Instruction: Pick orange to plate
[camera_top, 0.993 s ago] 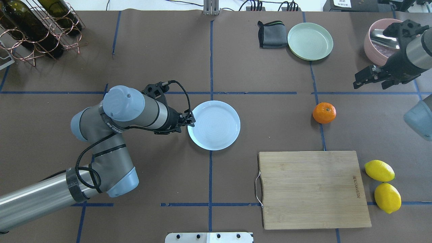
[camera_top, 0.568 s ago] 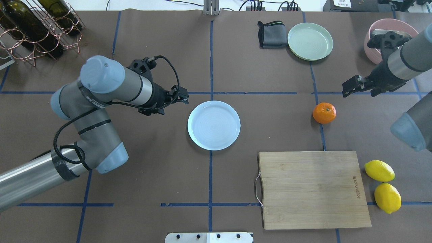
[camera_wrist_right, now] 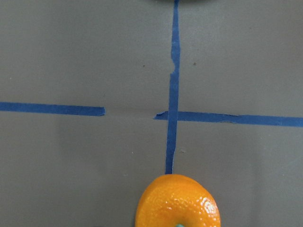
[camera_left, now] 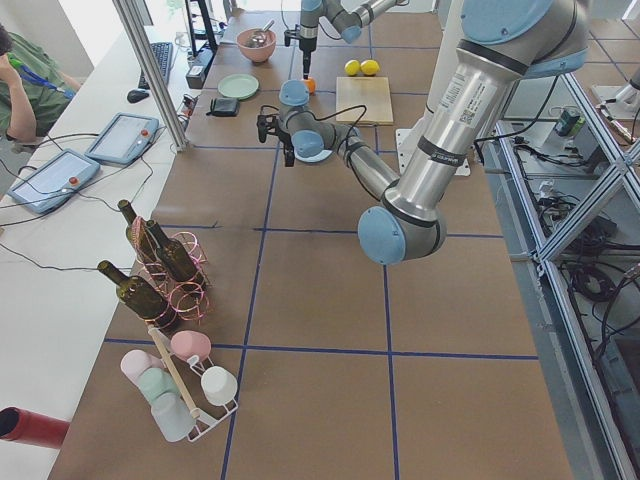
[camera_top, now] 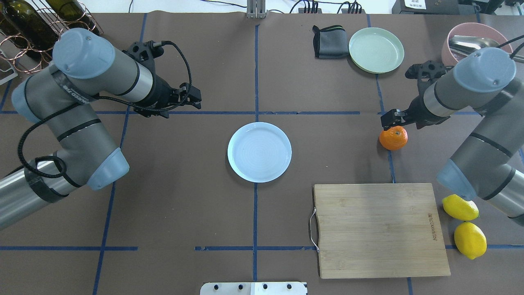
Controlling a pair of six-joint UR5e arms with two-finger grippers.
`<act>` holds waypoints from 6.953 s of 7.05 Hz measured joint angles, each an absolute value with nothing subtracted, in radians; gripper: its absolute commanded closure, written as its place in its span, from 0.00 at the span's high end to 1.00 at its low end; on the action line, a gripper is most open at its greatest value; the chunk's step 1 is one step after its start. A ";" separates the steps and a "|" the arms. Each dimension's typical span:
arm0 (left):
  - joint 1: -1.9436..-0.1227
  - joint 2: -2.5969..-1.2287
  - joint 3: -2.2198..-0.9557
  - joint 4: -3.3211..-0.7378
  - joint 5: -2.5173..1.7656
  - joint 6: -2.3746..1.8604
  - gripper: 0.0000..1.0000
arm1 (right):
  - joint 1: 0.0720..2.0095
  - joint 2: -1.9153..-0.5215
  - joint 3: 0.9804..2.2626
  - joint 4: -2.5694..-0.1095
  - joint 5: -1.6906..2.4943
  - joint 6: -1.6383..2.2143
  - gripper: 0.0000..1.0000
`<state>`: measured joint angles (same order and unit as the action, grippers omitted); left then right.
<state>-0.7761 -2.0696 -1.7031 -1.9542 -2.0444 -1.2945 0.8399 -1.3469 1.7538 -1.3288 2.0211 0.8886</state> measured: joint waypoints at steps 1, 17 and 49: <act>-0.786 -2.054 -1.719 -1.942 -2.045 -1.273 1.00 | 0.831 -1.336 1.733 -1.328 2.012 0.887 1.00; -0.969 -1.773 -1.858 -1.936 -2.041 -0.726 1.00 | 0.782 -1.228 1.771 -1.345 2.007 0.948 0.00; -1.595 -1.513 -1.680 -1.640 -2.382 -0.037 1.00 | 1.513 -1.428 1.579 -1.738 2.351 -0.202 1.00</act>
